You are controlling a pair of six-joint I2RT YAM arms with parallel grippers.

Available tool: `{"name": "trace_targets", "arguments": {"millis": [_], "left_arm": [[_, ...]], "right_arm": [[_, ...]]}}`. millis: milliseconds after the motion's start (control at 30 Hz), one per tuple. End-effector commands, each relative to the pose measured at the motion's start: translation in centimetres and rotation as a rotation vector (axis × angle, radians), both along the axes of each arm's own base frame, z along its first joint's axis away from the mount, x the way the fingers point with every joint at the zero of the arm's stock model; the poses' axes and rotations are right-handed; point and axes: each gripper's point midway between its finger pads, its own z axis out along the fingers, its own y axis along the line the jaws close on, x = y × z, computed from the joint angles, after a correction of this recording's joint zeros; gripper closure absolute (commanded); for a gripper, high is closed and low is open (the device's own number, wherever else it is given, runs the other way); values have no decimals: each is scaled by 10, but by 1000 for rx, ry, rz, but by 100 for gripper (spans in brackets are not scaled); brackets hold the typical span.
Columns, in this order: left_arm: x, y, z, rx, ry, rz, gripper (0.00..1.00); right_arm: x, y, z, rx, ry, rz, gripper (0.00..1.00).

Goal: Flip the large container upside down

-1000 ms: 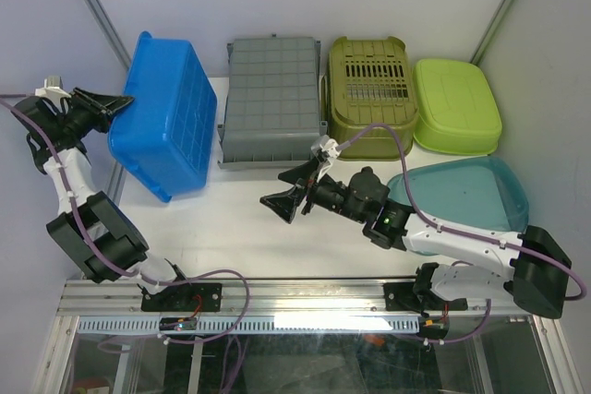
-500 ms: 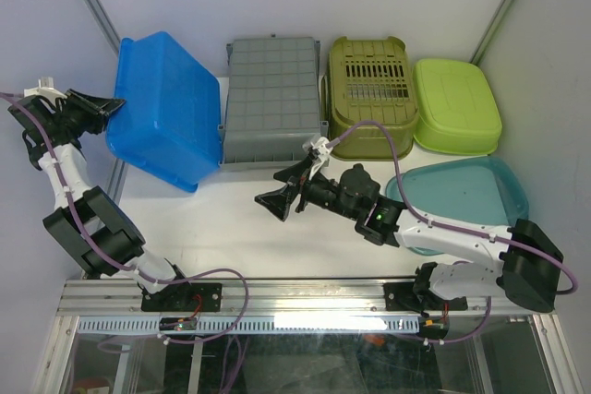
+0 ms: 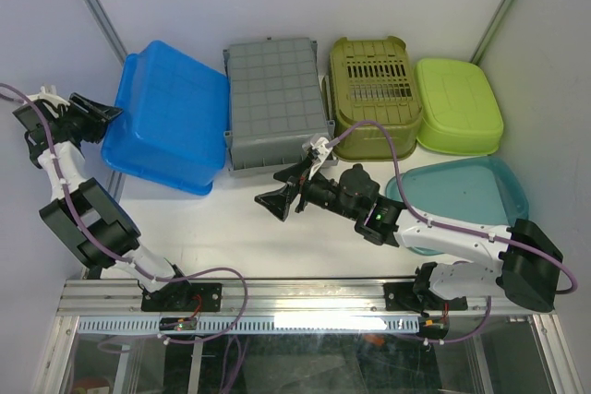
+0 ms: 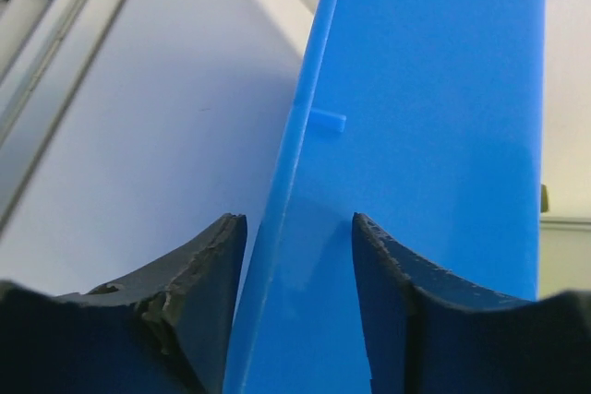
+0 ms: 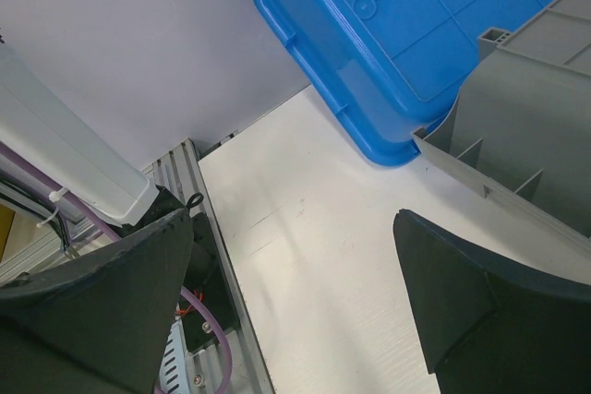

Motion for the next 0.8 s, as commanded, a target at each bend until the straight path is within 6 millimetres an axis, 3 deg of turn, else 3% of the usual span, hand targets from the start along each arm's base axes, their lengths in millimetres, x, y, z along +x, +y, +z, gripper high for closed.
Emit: {"name": "trace_targets", "arguments": {"millis": [0, 100, 467, 767], "left_arm": [[-22, -26, -52, -113, 200, -37, 48], [-22, -25, -47, -97, 196, -32, 42], [-22, -19, -13, 23, 185, 14, 3], [-19, -29, 21, 115, 161, 18, 1]], "right_arm": [[3, 4, 38, 87, -61, -8, 6], [3, 4, 37, 86, -61, -7, 6], [4, 7, 36, 86, -61, -7, 6], [3, 6, 35, 85, -60, -6, 6]]}}
